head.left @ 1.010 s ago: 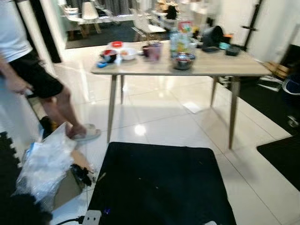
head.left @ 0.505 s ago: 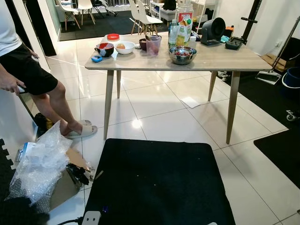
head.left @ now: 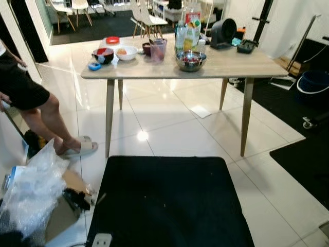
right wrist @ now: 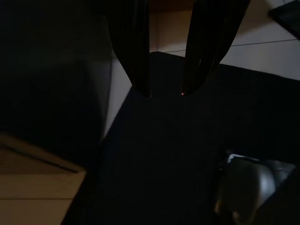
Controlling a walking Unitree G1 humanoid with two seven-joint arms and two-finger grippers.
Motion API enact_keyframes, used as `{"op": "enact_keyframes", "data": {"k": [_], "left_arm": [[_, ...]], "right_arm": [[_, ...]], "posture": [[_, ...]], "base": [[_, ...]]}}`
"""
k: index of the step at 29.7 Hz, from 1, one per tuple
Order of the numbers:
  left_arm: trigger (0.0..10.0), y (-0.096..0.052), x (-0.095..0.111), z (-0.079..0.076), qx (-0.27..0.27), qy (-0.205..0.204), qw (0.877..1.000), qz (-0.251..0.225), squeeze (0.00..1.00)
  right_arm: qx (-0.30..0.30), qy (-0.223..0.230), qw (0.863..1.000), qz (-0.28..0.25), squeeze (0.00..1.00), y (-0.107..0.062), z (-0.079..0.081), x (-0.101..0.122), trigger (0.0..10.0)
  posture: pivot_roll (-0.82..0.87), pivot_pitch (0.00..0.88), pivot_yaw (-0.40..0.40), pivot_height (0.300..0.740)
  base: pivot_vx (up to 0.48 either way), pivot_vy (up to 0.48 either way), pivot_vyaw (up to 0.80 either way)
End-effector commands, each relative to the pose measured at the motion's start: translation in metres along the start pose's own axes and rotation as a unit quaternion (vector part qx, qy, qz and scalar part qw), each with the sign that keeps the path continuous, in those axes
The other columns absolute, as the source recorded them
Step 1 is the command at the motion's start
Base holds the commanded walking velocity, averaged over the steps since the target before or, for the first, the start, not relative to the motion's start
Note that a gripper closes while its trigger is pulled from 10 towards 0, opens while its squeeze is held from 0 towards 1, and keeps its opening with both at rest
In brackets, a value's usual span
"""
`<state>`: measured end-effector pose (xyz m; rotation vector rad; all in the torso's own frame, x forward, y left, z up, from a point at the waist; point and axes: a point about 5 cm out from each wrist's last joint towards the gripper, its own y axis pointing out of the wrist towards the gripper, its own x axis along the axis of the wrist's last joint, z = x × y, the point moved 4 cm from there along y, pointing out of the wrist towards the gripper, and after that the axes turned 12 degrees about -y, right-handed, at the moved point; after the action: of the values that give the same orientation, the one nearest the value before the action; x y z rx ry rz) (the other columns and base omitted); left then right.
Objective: Restocking fridge
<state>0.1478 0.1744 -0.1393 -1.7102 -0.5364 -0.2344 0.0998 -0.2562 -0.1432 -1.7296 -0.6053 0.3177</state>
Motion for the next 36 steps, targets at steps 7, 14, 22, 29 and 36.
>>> {"op": "enact_keyframes", "data": {"k": [7, 14, 22, 29, 36], "left_arm": [[10.0, -0.0023, -0.0141, 0.0033, 0.005, 0.001, 1.0, 0.023, 0.0], [10.0, -0.0023, -0.0144, 0.0033, 0.005, 0.002, 1.0, 0.024, 0.0], [10.0, -0.0024, -0.0147, 0.0034, 0.005, 0.003, 1.0, 0.024, 0.0], [10.0, -0.0021, -0.0144, 0.0025, 0.003, 0.004, 1.0, 0.024, 0.0], [10.0, -0.0022, -0.0146, 0.0028, 0.004, 0.006, 1.0, 0.025, 0.0]], "right_arm": [[-0.002, 0.003, 1.0, -0.018, 0.0, 0.0007, -0.0011, 0.0165, 10.0], [0.003, 0.001, 1.0, -0.015, 0.0, 0.0012, 0.0027, 0.0184, 10.0], [-0.002, 0.003, 1.0, -0.01, 0.0, 0.0009, 0.0011, 0.0129, 10.0], [-0.002, 0.002, 1.0, -0.009, 0.0, 0.0006, -0.001, 0.011, 10.0], [-0.002, 0.003, 1.0, -0.009, 0.0, 0.0006, -0.0015, 0.0124, 10.0]], "posture": [[-0.04, 0.0, 0.001, 0.74], [-0.03, 0.0, 0.001, 0.74], [-0.03, 0.0, 0.001, 0.74], [-0.03, 0.0, 0.0, 0.74], [-0.03, 0.0, 0.004, 0.74]], "base": [[0.301, 0.0, 0.0], [0.299, 0.0, -0.41], [0.301, 0.0, -0.49], [0.3, 0.0, 0.0], [0.302, 0.0, 0.0]]}}
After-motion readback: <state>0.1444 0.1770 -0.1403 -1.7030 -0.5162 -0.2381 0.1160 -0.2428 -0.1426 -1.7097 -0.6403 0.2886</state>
